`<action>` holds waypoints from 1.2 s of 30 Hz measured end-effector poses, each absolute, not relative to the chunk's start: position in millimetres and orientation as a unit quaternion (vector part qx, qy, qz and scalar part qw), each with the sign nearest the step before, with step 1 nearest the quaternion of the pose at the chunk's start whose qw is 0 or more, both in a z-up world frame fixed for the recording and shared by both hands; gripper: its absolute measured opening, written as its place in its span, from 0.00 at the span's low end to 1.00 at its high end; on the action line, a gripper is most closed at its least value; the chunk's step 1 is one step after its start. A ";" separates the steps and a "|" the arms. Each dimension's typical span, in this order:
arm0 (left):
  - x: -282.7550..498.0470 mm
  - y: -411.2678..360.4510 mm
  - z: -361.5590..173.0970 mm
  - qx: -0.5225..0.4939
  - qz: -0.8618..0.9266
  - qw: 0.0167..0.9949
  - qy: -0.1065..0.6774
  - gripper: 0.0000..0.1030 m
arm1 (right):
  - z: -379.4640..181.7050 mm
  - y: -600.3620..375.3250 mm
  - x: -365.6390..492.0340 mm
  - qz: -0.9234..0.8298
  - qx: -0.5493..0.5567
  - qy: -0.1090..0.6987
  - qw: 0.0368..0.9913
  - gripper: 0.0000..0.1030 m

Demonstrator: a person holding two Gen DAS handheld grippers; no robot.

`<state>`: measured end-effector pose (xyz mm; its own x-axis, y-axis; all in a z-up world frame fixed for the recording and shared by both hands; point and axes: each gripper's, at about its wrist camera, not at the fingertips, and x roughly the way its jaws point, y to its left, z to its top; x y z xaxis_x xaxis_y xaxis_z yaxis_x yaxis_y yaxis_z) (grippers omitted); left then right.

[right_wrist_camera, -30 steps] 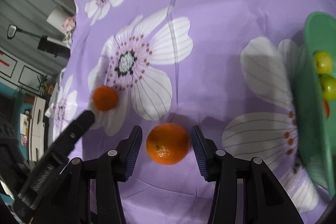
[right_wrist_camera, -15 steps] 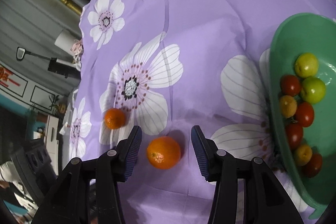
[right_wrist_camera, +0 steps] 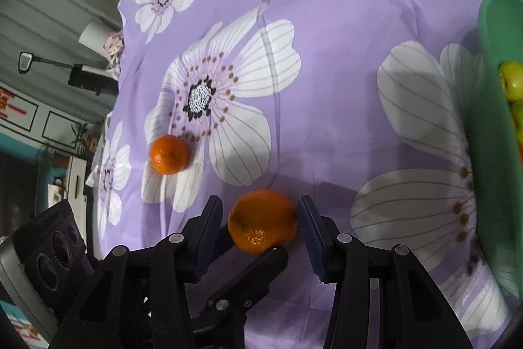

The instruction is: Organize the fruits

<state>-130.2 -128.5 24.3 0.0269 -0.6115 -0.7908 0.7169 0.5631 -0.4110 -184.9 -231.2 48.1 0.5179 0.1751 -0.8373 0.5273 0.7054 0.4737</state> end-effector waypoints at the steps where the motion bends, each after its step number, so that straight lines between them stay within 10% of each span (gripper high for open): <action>1: -131.2 -127.9 24.9 0.051 -0.464 0.717 0.518 0.41 | 47.6 -231.2 -184.8 -0.112 0.367 0.479 0.790 0.48; 36: -238.1 -235.2 134.2 0.084 -0.612 0.713 0.332 0.40 | 163.8 -307.7 -318.5 -0.239 0.345 0.281 0.863 0.47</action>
<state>-238.1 -235.2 134.2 0.0310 -0.8172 -0.5755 0.9285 0.2367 -0.2862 -318.5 -307.7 163.8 0.7288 -0.2182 -0.6491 0.6055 0.6481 0.4619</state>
